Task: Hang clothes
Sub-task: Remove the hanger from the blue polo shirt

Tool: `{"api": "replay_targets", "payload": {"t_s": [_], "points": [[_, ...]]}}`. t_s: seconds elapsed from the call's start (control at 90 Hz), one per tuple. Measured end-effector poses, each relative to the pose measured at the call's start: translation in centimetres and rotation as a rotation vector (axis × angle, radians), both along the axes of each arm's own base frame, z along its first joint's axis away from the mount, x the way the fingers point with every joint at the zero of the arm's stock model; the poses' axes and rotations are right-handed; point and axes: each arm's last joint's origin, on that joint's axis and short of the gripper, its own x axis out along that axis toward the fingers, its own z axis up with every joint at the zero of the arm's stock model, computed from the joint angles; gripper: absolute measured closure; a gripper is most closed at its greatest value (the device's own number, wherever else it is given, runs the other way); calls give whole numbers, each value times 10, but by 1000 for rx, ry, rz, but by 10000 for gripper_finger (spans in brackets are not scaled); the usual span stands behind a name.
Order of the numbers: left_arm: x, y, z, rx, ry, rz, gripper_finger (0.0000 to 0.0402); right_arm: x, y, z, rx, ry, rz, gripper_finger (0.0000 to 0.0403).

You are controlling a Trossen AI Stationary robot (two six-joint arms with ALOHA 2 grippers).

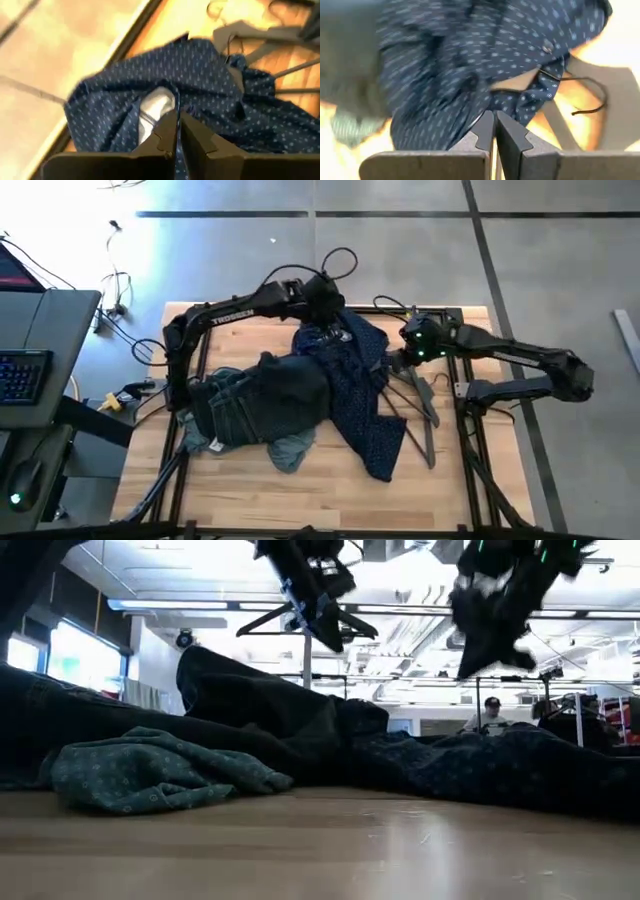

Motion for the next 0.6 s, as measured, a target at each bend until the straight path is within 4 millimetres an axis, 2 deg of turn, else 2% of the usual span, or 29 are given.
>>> {"api": "replay_targets", "payload": {"t_s": [0.156, 0.322, 0.456, 0.6], "points": [[13, 10, -44, -56, 51, 27, 401, 3, -26, -48, 85, -57, -126, 355], [29, 21, -102, -116, 132, 48, 401, 8, -45, -81, 154, -27, -204, 275], [34, 22, -127, -148, 178, 42, 401, 16, -54, -98, 214, -44, -185, 236], [38, 24, -147, -162, 216, 36, 401, 24, -57, -106, 252, -121, -121, 233]]}}
